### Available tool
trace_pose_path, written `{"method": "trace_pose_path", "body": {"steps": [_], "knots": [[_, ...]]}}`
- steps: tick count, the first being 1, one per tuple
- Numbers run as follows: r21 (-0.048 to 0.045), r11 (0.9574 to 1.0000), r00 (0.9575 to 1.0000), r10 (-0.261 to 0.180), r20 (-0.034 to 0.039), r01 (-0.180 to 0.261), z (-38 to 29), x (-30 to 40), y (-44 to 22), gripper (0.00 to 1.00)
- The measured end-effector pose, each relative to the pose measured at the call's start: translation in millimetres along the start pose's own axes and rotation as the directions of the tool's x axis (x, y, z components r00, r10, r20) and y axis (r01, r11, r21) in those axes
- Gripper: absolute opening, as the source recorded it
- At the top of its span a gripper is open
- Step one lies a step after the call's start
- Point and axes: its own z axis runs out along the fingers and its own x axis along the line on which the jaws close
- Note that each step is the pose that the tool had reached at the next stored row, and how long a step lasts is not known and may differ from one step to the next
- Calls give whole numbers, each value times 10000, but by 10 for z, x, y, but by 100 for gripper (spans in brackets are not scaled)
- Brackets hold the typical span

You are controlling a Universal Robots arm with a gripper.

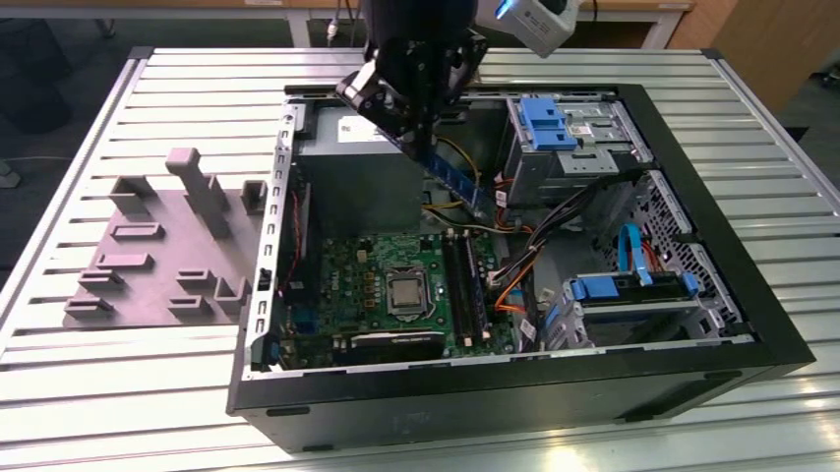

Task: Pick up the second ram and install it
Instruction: 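Insert the second ram into the second slot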

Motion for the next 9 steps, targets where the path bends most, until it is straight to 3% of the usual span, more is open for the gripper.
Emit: {"method": "trace_pose_path", "body": {"steps": [5,9], "knots": [[22,9964,9964,848,3,-848,6,0,0,14],[39,9881,9881,1539,7,-1539,11,0,0,14]]}}
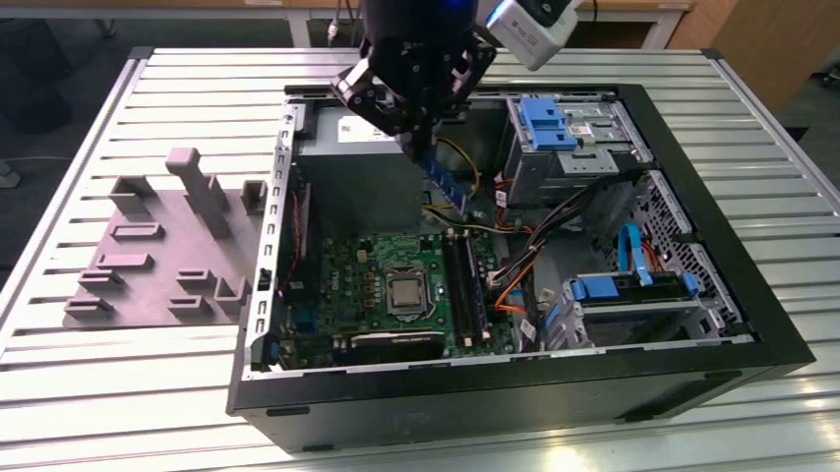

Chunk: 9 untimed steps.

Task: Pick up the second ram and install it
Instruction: 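Insert the second ram into the second slot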

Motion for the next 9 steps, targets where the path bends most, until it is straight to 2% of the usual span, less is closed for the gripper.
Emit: {"method": "trace_pose_path", "body": {"steps": [3,5,9], "knots": [[13,9987,9987,516,1,-516,4,0,0,14],[23,9963,9963,860,3,-860,6,0,0,14],[41,9878,9878,1557,7,-1557,12,0,0,14]]}}
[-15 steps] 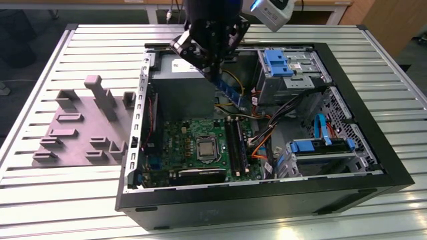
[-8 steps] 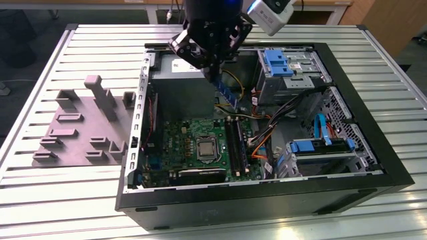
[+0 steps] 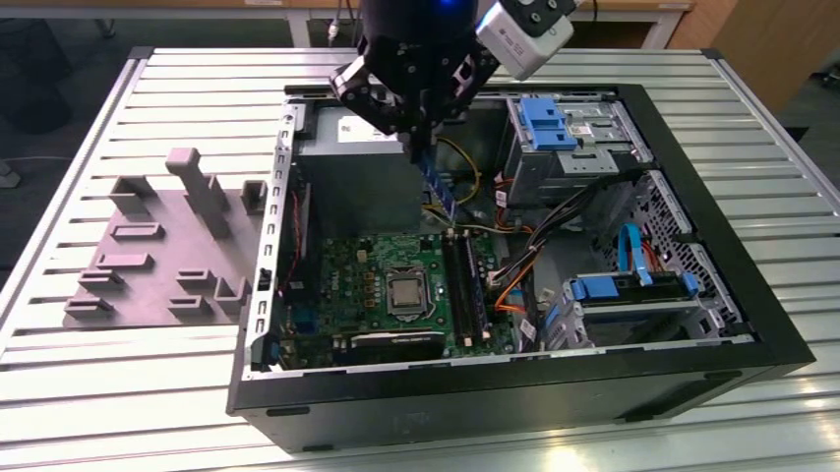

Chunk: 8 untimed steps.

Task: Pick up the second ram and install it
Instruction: 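Insert the second ram into the second slot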

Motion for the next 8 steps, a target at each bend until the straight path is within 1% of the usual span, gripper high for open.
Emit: {"method": "trace_pose_path", "body": {"steps": [3,8], "knots": [[11,9990,9990,453,1,-453,3,0,0,14],[14,9985,9985,544,2,-544,3,0,0,14]]}}
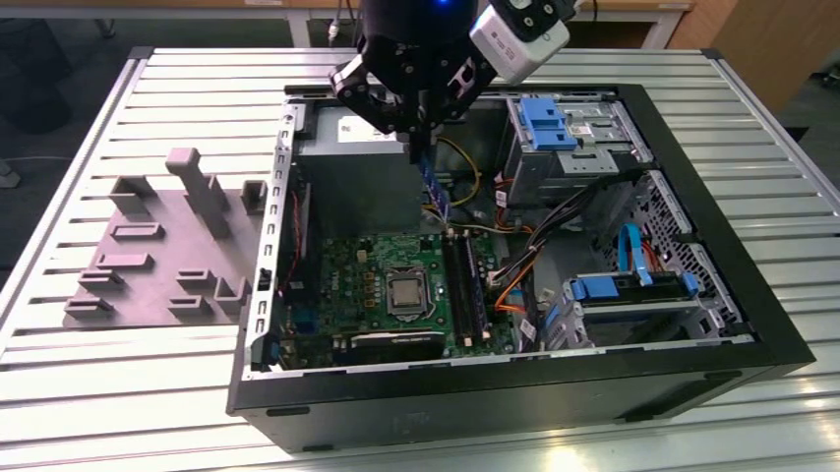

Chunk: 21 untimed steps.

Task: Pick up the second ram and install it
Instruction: 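Insert the second ram into the second slot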

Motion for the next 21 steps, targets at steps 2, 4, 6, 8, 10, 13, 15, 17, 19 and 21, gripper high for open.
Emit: {"method": "trace_pose_path", "body": {"steps": [2,4,6,8,10,13,15,17,19,21], "knots": [[0,10000,10000,1,0,-1,0,0,0,14],[0,10000,10000,0,0,0,0,0,0,14],[0,10000,10000,1,0,-1,0,0,0,14],[2,10000,10000,72,0,-72,0,0,0,14],[12,9991,9991,434,1,-434,2,0,0,14],[28,9953,9953,971,3,-971,6,0,0,14],[39,9911,9911,1328,4,-1328,9,0,0,14],[49,9857,9857,1684,6,-1684,13,0,0,14],[58,9787,9787,2054,9,-2054,18,0,0,14],[65,9726,9726,2325,10,-2325,19,1,0,14]]}}
